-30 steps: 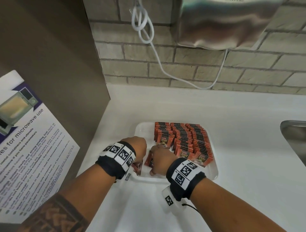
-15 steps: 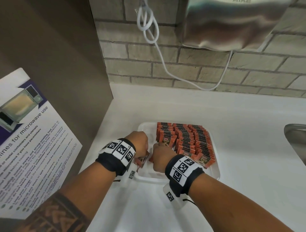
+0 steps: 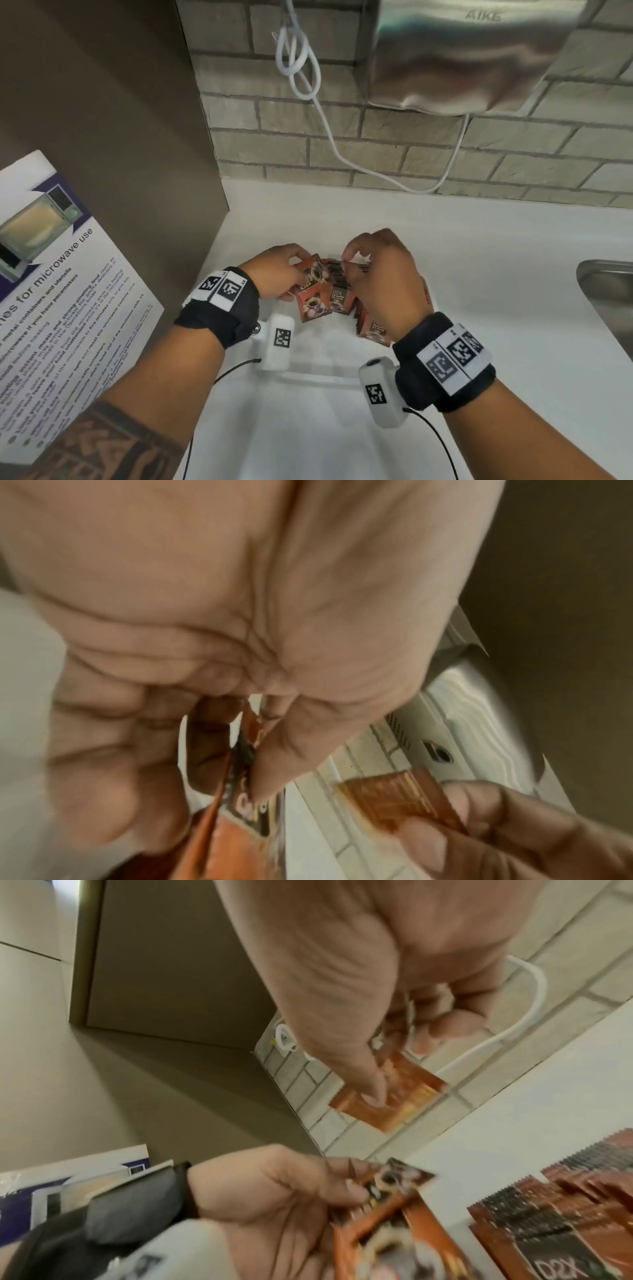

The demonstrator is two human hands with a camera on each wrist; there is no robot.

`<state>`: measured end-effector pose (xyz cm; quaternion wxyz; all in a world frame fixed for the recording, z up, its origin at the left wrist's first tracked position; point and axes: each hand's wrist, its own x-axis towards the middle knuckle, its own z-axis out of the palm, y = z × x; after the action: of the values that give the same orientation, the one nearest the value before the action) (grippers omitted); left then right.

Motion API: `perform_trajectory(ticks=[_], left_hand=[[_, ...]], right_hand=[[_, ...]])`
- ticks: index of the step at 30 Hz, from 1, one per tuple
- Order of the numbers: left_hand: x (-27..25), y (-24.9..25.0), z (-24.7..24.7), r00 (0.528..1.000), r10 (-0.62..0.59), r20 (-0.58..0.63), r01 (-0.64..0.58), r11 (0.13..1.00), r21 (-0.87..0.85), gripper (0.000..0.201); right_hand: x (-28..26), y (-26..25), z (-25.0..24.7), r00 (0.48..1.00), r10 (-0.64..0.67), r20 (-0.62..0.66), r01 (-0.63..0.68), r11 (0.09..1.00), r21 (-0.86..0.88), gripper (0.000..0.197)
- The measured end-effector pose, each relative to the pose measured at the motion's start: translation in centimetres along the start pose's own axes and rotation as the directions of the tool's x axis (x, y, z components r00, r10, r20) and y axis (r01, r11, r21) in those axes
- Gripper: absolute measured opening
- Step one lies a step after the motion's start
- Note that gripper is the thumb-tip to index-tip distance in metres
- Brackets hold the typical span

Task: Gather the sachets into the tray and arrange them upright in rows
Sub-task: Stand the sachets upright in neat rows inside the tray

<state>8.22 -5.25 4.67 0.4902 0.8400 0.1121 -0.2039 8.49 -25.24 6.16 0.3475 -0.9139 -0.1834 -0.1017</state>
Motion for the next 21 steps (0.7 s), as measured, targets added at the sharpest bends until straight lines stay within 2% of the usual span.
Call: perform_trajectory(ticks=[1,3,6,12,17,21], left_hand=[[0.0,0.2,0.2,1.000,0.010,0.014,-0.008,0.988,-0.154,0.037],[-0.2,0.7,0.8,0.997,0.072,0.037,-0.048,0.900,-0.434,0.050],[-0.3,1.4,1.7,0.982,0.183,0.037,-0.124,0.787,-0.604,0.058],[0.0,1.7,2.6,0.968,0.251,-0.017,-0.197,0.713,-0.673,0.042],[0.4,1.6,3.6,0.919,0.361,-0.155,-0.392,0.817,-0.423,0.031],[0.6,1.6,3.8,0.911,0.353,-0.212,-0.411,0.811,-0.416,0.035]], right_hand=[[-0.3,0.2,0.1,0.997,-0.026,-0.071,0.030,0.997,0.068,0.016],[-0.9,0.6,0.7,0.992,-0.025,-0.122,0.047,0.984,0.174,0.021],[-1.7,1.1,1.4,0.994,0.024,-0.105,0.007,0.958,0.288,0.021],[-1.9,1.6,1.2,0.990,0.132,-0.043,-0.111,0.938,0.328,0.018],[-2.2,1.1,0.9,0.984,0.179,0.023,-0.174,0.906,0.386,0.024],[-1.7,1.3,0.5,0.935,0.351,0.042,-0.306,0.743,0.595,0.037]])
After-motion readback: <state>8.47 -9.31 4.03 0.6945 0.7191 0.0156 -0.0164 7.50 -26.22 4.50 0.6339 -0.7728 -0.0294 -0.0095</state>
